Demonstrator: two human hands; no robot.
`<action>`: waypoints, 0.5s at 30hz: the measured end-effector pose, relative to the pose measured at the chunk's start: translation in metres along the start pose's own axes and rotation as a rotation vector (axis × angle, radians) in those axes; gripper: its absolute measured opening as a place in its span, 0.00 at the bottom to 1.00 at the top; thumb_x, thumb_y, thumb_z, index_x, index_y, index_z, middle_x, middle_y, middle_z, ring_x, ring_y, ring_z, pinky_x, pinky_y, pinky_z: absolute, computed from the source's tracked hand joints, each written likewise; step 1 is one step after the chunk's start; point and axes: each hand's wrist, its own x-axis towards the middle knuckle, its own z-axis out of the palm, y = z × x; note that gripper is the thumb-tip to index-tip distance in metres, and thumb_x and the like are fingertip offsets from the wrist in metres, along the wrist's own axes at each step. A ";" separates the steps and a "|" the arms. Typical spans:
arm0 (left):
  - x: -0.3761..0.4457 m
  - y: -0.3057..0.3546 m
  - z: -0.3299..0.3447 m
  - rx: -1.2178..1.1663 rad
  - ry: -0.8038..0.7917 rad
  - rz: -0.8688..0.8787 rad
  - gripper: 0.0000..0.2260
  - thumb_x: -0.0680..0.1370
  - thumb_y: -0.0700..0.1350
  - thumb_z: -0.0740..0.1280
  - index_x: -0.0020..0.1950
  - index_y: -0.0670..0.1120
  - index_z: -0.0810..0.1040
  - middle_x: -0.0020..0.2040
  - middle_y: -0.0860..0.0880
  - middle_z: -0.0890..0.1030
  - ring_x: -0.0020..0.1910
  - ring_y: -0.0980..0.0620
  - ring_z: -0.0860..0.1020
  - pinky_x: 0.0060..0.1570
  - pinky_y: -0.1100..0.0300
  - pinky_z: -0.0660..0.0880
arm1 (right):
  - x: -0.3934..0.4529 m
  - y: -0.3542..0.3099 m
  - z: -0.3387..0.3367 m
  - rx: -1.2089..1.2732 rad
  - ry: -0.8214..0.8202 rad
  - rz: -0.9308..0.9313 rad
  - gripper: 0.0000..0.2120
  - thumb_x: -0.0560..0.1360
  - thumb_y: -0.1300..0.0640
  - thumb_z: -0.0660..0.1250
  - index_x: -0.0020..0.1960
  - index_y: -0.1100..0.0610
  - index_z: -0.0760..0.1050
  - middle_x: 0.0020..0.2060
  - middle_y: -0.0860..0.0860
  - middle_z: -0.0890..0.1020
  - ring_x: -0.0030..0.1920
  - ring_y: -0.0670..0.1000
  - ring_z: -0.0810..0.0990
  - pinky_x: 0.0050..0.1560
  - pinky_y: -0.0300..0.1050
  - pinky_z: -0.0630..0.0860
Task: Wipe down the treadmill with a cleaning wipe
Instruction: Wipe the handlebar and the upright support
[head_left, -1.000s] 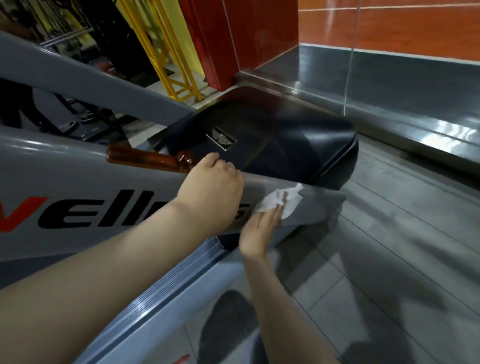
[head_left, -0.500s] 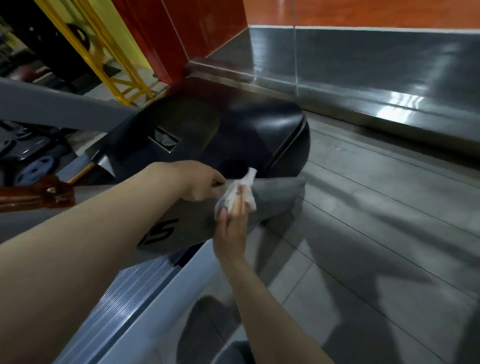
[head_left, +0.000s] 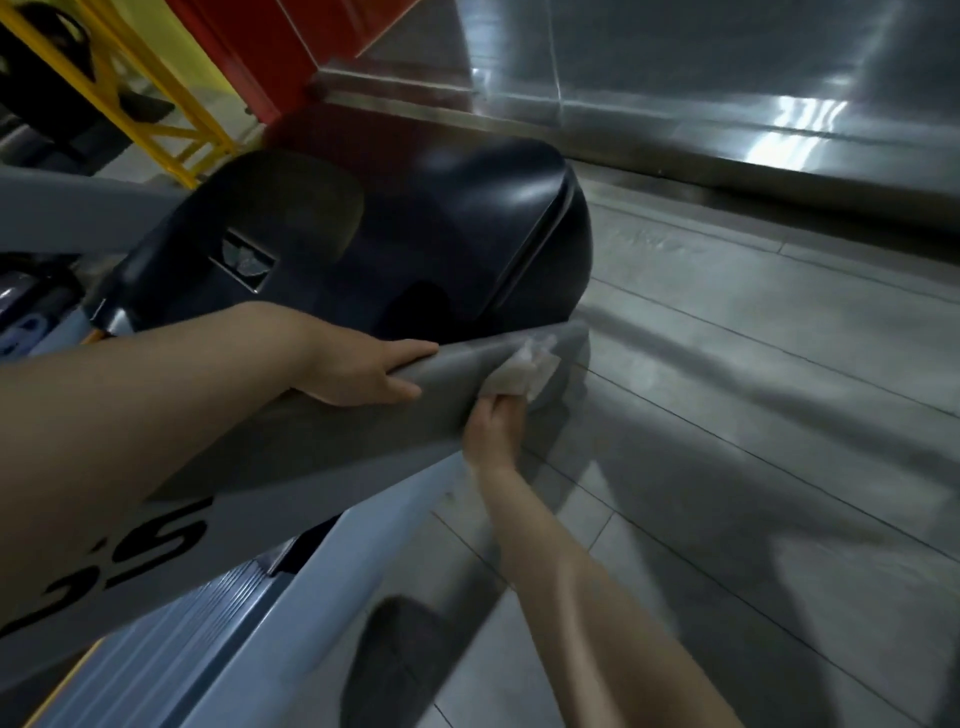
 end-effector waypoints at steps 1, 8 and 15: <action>0.002 -0.001 0.000 0.011 0.005 0.005 0.30 0.82 0.63 0.55 0.79 0.65 0.41 0.77 0.48 0.64 0.68 0.45 0.70 0.63 0.55 0.65 | 0.018 0.005 -0.003 0.054 0.026 0.057 0.24 0.84 0.50 0.51 0.79 0.53 0.54 0.72 0.51 0.66 0.69 0.48 0.68 0.61 0.31 0.64; 0.013 -0.002 0.004 0.051 0.038 0.025 0.30 0.82 0.62 0.54 0.78 0.67 0.39 0.74 0.49 0.67 0.62 0.49 0.74 0.58 0.57 0.68 | 0.116 0.029 -0.045 0.182 0.177 0.217 0.25 0.83 0.46 0.49 0.75 0.58 0.61 0.66 0.53 0.71 0.61 0.49 0.69 0.68 0.47 0.65; 0.016 -0.003 0.007 0.100 0.069 0.040 0.30 0.83 0.61 0.54 0.79 0.64 0.39 0.70 0.48 0.69 0.51 0.51 0.70 0.52 0.58 0.65 | 0.097 0.019 -0.020 0.104 0.128 -0.065 0.21 0.85 0.52 0.50 0.77 0.52 0.60 0.73 0.44 0.64 0.73 0.40 0.60 0.64 0.22 0.56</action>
